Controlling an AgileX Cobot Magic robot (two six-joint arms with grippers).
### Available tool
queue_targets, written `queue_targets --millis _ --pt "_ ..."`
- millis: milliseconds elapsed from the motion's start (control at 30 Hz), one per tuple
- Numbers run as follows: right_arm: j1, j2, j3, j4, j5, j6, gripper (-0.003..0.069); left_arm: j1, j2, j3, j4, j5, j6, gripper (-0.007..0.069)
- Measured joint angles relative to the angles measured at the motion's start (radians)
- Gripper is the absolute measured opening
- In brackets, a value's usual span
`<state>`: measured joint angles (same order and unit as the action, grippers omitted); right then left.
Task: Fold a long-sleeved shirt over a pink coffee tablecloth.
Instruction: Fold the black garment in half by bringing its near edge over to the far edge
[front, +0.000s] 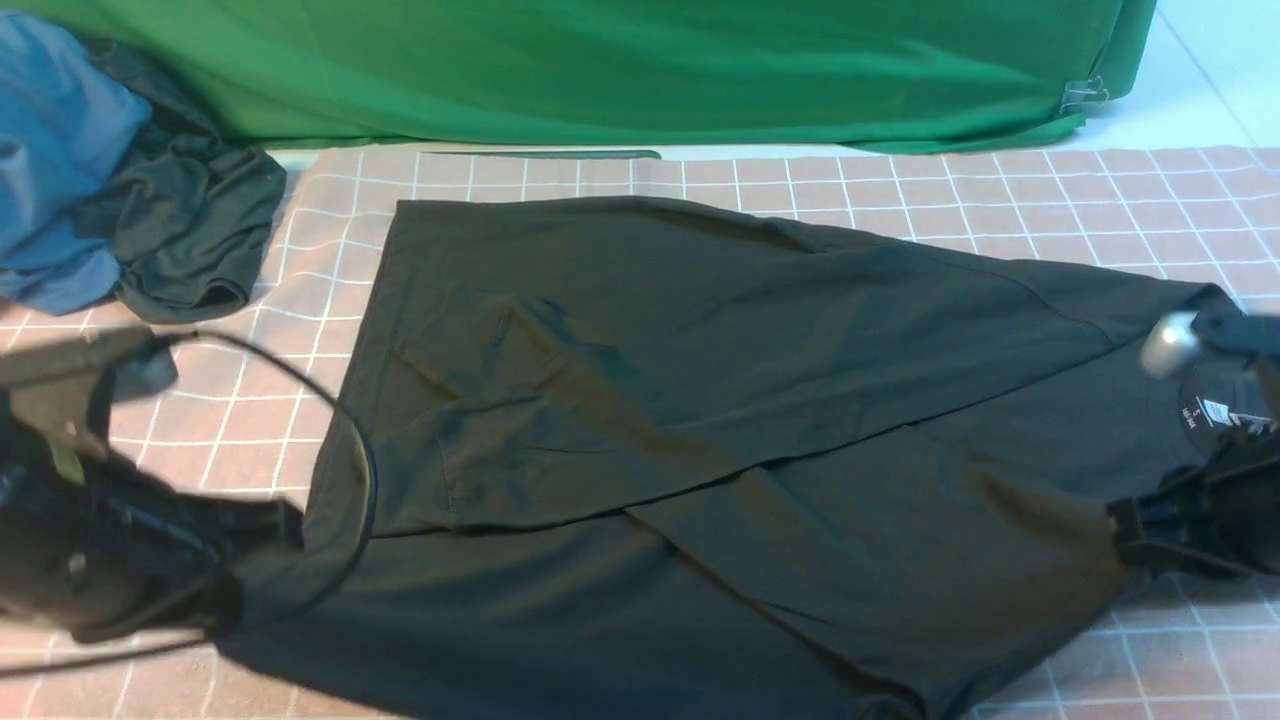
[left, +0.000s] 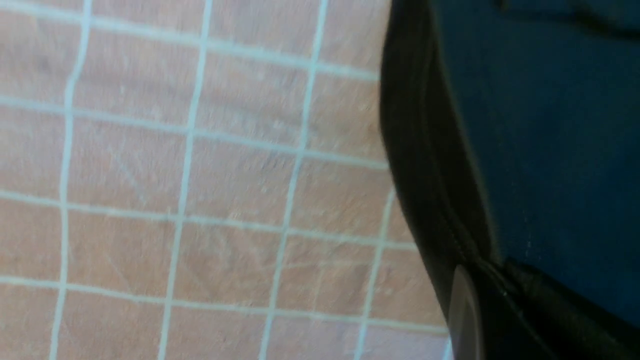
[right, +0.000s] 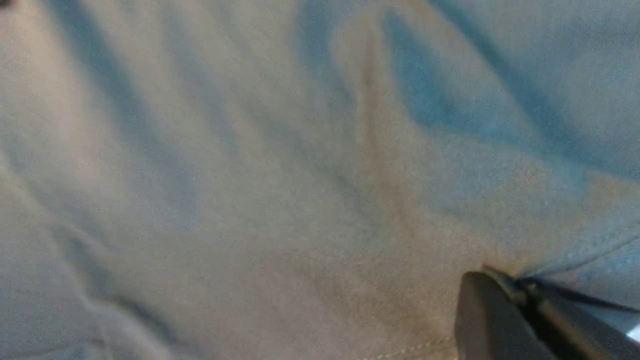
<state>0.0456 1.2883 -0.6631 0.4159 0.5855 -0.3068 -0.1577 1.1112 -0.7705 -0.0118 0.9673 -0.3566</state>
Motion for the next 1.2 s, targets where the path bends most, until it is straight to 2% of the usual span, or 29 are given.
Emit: queue_targets --millis 233,433,567,833,1000,1200 --pt "0.0 0.0 -0.142 -0.038 0.062 0.052 0.0042 0.0 0.022 -0.113 0.018 -0.027 -0.081 0.0027" --pt "0.0 0.099 -0.319 -0.123 0.104 0.122 0.004 0.006 0.176 -0.241 0.046 -0.042 -0.115 0.0027" --pt "-0.005 0.214 -0.448 -0.148 0.133 0.14 0.004 0.05 0.303 -0.358 0.041 -0.053 -0.122 0.0027" --pt "-0.082 0.461 -0.708 -0.151 0.21 0.18 0.004 0.144 0.583 -0.649 0.005 -0.069 -0.121 0.0027" --pt "-0.1 0.645 -0.878 -0.149 0.258 0.184 0.004 0.15 0.781 -0.853 -0.001 -0.069 -0.118 0.0027" --pt "-0.1 0.799 -1.015 -0.15 0.277 0.188 0.0048 0.15 0.941 -1.003 -0.003 -0.036 -0.117 0.0027"
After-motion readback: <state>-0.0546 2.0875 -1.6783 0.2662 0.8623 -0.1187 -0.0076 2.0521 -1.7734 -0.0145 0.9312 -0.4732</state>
